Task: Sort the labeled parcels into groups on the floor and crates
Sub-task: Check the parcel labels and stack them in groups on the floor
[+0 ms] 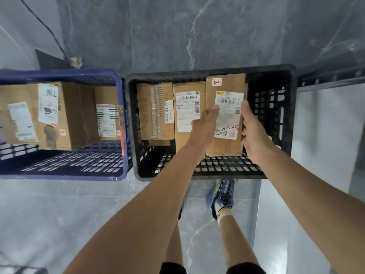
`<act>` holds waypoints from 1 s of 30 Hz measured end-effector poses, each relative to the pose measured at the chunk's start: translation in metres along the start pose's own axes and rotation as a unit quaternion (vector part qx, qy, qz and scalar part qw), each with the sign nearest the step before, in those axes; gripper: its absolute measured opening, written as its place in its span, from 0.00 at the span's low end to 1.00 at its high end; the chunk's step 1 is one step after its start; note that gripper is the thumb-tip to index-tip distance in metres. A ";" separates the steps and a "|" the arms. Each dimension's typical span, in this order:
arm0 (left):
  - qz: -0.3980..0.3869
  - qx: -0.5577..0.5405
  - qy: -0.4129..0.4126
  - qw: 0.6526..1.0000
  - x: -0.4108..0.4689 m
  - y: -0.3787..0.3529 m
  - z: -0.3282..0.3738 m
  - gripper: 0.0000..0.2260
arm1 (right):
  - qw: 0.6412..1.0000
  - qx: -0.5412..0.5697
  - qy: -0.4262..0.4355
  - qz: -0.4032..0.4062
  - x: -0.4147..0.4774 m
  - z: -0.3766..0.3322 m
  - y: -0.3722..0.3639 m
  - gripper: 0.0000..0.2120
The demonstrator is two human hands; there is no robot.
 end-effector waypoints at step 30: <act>0.033 -0.104 -0.065 0.992 -0.076 0.019 0.017 0.20 | 0.993 -0.041 0.107 -0.016 -0.065 -0.040 0.001 0.31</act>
Point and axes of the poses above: each hand's wrist, its own x-axis towards the middle knuckle, its own y-axis out of the back of the hand, z = x × y, the point moved 1 cm from there along x, towards the middle knuckle, and after that the axes turned 6 degrees about -x, right-handed, at the moved point
